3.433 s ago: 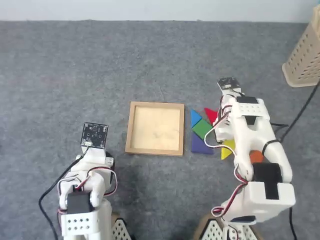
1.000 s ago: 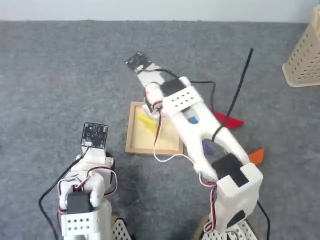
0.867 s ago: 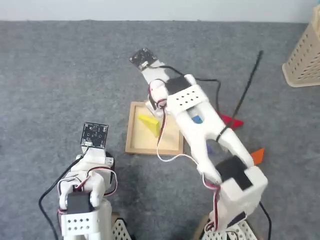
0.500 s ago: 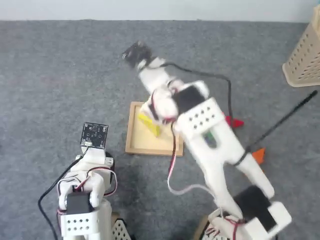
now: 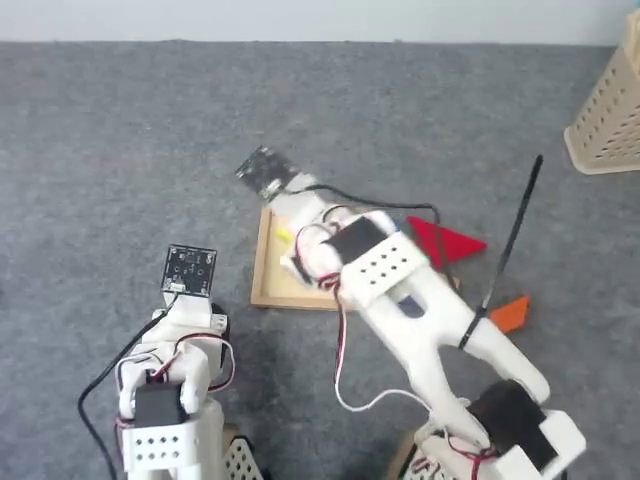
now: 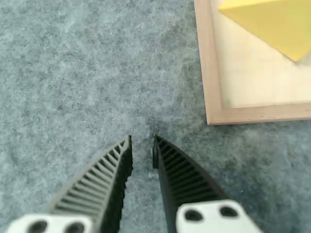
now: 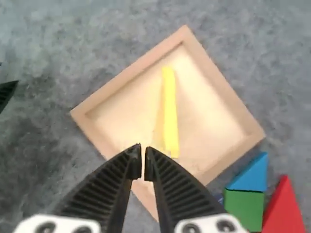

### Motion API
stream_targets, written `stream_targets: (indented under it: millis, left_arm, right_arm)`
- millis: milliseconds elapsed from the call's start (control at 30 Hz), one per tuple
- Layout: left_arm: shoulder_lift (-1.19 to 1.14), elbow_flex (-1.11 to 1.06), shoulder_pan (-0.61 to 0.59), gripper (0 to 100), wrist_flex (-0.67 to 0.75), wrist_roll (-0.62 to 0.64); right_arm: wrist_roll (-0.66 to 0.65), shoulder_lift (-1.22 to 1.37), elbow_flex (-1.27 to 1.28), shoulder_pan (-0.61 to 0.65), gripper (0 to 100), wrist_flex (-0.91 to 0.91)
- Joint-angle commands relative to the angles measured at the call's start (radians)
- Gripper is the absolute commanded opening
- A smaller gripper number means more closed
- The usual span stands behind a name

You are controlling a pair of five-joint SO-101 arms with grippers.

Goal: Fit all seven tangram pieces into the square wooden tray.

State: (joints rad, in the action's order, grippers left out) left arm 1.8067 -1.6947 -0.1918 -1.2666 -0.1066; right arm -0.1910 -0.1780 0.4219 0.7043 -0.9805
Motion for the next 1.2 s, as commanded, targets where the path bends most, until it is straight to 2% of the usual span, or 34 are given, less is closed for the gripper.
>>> stream_targets:
  millis: [0,200,467,867,1167]
  left_arm:
    - [0.021,0.010,0.002,7,0.000,0.008]
    - [0.021,0.010,0.002,7,0.000,0.008]
    - [0.021,0.010,0.002,7,0.000,0.008]
    - [0.021,0.010,0.002,7,0.000,0.008]
    - [0.021,0.010,0.002,7,0.000,0.008]
  right_arm:
    - [0.026,-0.021,-0.006,-0.068,0.6,0.044]
    - [0.028,0.113,-0.012,-0.099,0.6,0.102]
    - [0.035,0.076,-0.006,-0.097,0.6,0.101]
    - [0.037,0.315,-0.012,-0.027,0.6,0.255]
    - [0.034,0.337,-0.012,-0.081,0.7,0.246]
